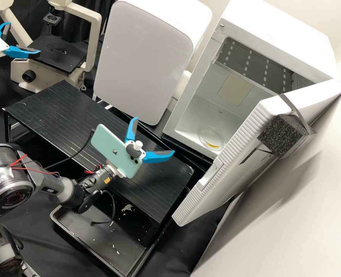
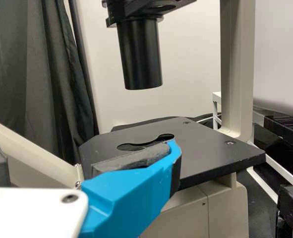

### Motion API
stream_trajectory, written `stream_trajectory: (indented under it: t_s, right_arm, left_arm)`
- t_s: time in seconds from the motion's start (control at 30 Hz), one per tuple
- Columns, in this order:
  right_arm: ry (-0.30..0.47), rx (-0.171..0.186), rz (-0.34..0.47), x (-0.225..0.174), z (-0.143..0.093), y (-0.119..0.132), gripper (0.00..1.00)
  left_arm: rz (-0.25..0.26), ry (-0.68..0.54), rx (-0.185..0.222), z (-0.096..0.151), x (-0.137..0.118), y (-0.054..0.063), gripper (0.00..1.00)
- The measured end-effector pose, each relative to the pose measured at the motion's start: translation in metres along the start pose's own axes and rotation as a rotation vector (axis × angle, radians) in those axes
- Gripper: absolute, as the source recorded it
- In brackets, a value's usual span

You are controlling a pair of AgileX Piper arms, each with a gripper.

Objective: Take the petri dish out of the incubator

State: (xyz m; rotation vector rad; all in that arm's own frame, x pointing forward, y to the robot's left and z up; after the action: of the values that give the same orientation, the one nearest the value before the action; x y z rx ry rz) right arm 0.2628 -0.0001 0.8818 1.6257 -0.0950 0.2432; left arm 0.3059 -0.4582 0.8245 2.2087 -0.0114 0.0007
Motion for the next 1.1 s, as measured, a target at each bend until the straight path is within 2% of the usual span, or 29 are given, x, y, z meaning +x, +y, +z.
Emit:
stream_trajectory:
  t_s: [0.17, 0.4, 0.57, 0.8, 1.0, 1.1]
  right_arm:
    - [-0.017, -0.009, 0.075, 0.015, 0.012, 0.021, 1.00]
    - [-0.052, -0.013, 0.133, 0.046, 0.027, 0.039, 1.00]
    - [-0.094, -0.001, 0.164, 0.063, 0.036, 0.048, 1.00]
    - [-0.091, -0.001, 0.172, 0.096, 0.037, 0.051, 1.00]
    - [-0.126, -0.076, 0.099, 0.127, 0.038, 0.038, 1.00]
    - [-0.153, -0.099, 0.070, 0.137, 0.040, 0.033, 1.00]
  left_arm:
    - [0.000, 0.000, 0.000, 0.000, 0.000, 0.000, 1.00]
    - [0.000, 0.000, 0.000, 0.000, 0.000, 0.000, 1.00]
    - [0.000, 0.000, 0.000, 0.000, 0.000, 0.000, 1.00]
    - [0.000, 0.000, 0.000, 0.000, 0.000, 0.000, 1.00]
    - [0.000, 0.000, 0.000, 0.000, 0.000, 0.000, 1.00]
    - [0.000, 0.000, 0.000, 0.000, 0.000, 0.000, 1.00]
